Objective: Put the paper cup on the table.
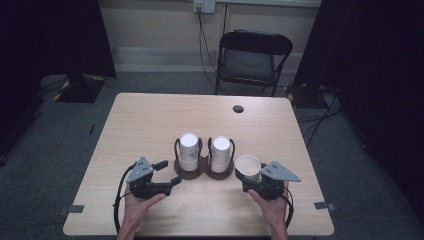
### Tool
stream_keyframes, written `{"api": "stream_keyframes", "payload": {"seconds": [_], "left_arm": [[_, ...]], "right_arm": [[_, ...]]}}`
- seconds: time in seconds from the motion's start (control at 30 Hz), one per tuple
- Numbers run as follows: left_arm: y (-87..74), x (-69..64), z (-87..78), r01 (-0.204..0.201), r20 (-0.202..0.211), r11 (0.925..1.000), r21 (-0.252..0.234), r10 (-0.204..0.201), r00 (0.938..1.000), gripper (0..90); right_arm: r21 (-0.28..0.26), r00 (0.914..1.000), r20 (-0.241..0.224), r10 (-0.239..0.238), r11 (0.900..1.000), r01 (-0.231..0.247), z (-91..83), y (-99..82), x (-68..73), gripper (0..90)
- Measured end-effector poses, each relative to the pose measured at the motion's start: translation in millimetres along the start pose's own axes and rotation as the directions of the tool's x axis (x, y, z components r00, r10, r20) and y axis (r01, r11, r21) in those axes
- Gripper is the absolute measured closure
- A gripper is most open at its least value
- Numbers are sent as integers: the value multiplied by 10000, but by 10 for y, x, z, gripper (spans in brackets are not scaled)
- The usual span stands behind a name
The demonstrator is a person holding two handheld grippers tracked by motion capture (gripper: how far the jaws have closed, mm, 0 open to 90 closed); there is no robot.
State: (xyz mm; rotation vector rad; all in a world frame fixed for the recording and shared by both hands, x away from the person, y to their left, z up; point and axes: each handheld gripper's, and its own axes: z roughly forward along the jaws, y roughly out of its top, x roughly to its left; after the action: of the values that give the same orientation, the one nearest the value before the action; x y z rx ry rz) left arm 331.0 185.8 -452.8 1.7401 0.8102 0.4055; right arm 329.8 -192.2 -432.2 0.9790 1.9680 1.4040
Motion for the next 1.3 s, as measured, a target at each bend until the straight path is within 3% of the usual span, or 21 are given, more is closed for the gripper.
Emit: {"api": "stream_keyframes", "payload": {"seconds": [0.23, 0.43, 0.6, 0.67, 0.7, 0.77, 0.9, 1.03, 1.1, 1.17, 1.3], "left_arm": [[-93, 103, -65, 232, -621, 9997, -113, -238, 9978, 162], [-190, 199, -98, 463, -1444, 9988, -152, -480, 9884, 162], [-294, 235, -117, 605, -1793, 9981, -102, -613, 9819, 162], [-334, 219, -111, 433, -2139, 9990, 53, -412, 9760, 154], [-357, 211, -110, 475, -2129, 9989, -66, -478, 9759, 155], [-389, 192, -112, 367, -2536, 9993, 31, -347, 9667, 154], [-461, 189, -117, 348, -2876, 9992, -181, -385, 9570, 154], [-475, 192, -136, 383, -3031, 9987, -345, -470, 9518, 155], [-477, 174, -138, 320, -3387, 9990, -315, -407, 9400, 157], [-481, 185, -149, 405, -3402, 9983, -423, -525, 9389, 158], [-488, 161, -158, 166, -3406, 9986, -512, -331, 9396, 158]], "right_arm": [[-129, 9991, 337, 274, 9996, -270, 6, 45, -155, 311], [-168, 9970, 578, 511, 9986, -502, 85, 65, -294, 310], [-261, 9948, 786, 647, 9977, -629, 169, 102, -410, 308], [-301, 9933, 867, 771, 9967, -747, 200, 119, -456, 308], [-342, 9921, 947, 820, 9963, -791, 214, 118, -477, 307], [-344, 9892, 1061, 1009, 9946, -978, 248, 98, -524, 306], [-226, 9858, 1246, 1122, 9937, -1102, 353, 50, -589, 304], [-368, 9823, 1407, 1235, 9922, -1195, 428, 42, -651, 303], [-332, 9810, 1460, 1280, 9917, -1245, 470, 18, -675, 300], [-216, 9800, 1504, 1307, 9914, -1289, 519, -20, -697, 300], [-54, 9784, 1581, 1332, 9910, -1341, 602, -70, -730, 298]]}}
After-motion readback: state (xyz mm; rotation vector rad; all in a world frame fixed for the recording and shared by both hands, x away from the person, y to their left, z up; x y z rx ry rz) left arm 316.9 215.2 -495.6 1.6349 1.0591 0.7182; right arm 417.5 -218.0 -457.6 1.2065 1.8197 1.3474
